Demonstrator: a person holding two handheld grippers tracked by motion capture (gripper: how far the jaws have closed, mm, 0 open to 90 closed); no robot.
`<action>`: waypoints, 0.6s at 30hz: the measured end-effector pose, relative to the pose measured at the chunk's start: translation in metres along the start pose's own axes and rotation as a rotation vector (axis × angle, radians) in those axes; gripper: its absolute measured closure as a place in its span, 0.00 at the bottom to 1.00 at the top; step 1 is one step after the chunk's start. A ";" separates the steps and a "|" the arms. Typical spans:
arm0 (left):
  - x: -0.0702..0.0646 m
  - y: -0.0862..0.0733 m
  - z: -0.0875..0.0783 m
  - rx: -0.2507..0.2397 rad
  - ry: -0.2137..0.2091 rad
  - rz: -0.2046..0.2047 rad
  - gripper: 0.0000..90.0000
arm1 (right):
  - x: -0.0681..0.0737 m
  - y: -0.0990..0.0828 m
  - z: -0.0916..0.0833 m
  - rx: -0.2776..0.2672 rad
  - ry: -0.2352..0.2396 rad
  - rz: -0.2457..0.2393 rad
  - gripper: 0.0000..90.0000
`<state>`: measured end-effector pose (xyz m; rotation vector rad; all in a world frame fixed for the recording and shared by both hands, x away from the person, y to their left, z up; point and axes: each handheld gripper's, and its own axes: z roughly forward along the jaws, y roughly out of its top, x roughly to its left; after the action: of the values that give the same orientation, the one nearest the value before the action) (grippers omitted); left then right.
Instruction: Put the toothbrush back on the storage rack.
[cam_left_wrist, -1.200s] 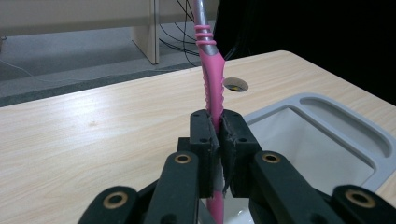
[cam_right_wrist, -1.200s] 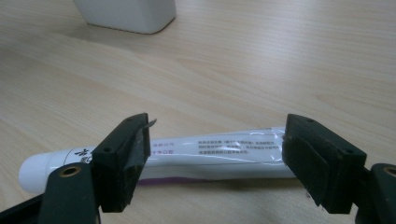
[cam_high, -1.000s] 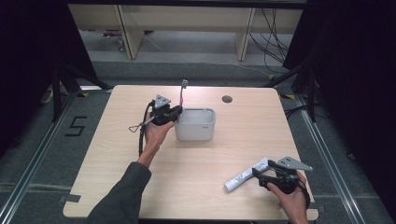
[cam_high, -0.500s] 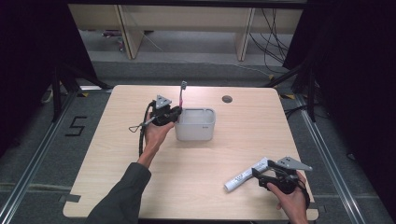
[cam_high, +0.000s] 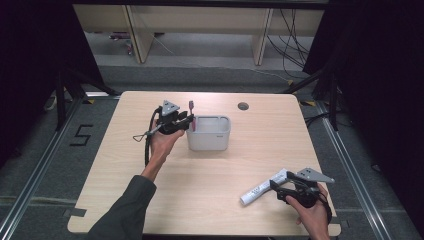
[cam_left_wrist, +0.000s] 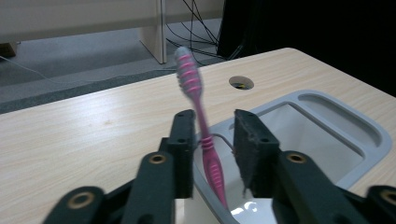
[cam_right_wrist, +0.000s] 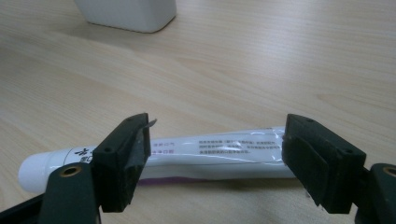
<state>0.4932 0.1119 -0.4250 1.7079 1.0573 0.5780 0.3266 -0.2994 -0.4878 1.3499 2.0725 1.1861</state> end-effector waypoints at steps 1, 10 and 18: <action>-0.001 0.000 -0.001 -0.001 -0.001 -0.006 0.67 | 0.000 0.000 0.000 -0.001 0.003 0.003 0.28; -0.005 0.001 -0.022 0.045 -0.061 -0.034 0.47 | 0.003 0.000 -0.001 0.019 0.004 0.022 0.29; -0.006 -0.006 -0.043 0.077 -0.106 -0.038 0.38 | 0.004 0.000 -0.002 0.018 0.011 0.028 0.29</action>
<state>0.4547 0.1284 -0.4131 1.7614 1.0455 0.4228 0.3239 -0.2970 -0.4862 1.3883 2.0831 1.1919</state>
